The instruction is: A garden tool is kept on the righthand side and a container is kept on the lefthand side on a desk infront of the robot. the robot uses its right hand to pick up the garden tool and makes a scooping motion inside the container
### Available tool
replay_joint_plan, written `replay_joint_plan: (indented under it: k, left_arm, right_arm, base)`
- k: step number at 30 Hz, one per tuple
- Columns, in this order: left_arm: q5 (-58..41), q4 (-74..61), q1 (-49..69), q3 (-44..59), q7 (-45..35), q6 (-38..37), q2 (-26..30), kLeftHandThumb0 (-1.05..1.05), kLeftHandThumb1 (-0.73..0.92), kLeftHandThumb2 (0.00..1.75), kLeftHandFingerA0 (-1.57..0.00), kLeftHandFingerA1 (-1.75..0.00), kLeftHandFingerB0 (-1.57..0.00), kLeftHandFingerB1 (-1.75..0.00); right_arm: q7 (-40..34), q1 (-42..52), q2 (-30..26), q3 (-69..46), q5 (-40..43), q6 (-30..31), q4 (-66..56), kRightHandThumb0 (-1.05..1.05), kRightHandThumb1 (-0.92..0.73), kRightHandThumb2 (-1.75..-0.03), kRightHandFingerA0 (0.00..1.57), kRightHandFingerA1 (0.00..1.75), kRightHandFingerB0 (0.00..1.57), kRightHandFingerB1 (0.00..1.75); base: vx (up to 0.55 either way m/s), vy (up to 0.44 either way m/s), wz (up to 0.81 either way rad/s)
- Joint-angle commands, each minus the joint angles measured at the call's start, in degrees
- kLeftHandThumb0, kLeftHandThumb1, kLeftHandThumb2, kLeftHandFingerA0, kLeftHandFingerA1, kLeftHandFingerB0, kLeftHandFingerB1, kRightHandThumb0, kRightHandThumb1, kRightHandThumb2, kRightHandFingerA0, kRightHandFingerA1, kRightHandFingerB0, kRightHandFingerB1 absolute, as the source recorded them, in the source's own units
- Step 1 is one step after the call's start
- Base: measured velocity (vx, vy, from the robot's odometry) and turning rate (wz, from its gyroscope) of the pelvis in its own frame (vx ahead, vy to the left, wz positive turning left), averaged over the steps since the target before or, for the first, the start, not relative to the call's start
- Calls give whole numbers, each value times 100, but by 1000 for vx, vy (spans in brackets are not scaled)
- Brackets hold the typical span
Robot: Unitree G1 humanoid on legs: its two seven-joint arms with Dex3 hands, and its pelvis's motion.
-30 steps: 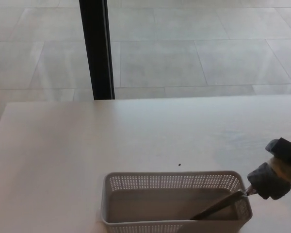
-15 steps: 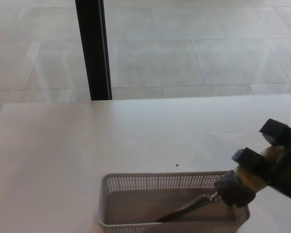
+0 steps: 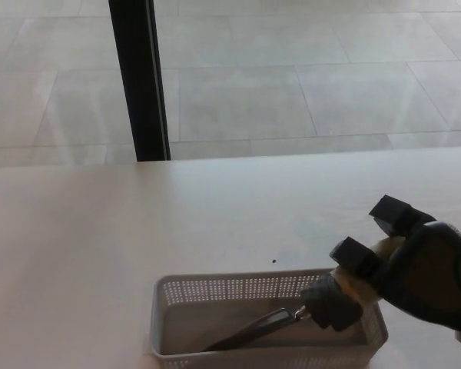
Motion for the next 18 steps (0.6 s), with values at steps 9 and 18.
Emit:
replay_joint_plan:
  k: [9,18]
  left_arm:
    - [-17,43,-2,-24,-49,36,61,-53,65,59,-71,-68,-61,-53]
    - [-34,59,66,9,-23,53,48,-53,64,59,-72,-67,-64,-54]
  right_arm:
    - [-551,-422,570,-40,-56,156,766,-36,-61,-58,90,175,81,72]
    - [-673,-717,741,-999,414,232,860,-34,-41,-87,122,136,80,77]
  base:
    - [0,0,0]
    - [-1,-1,2]
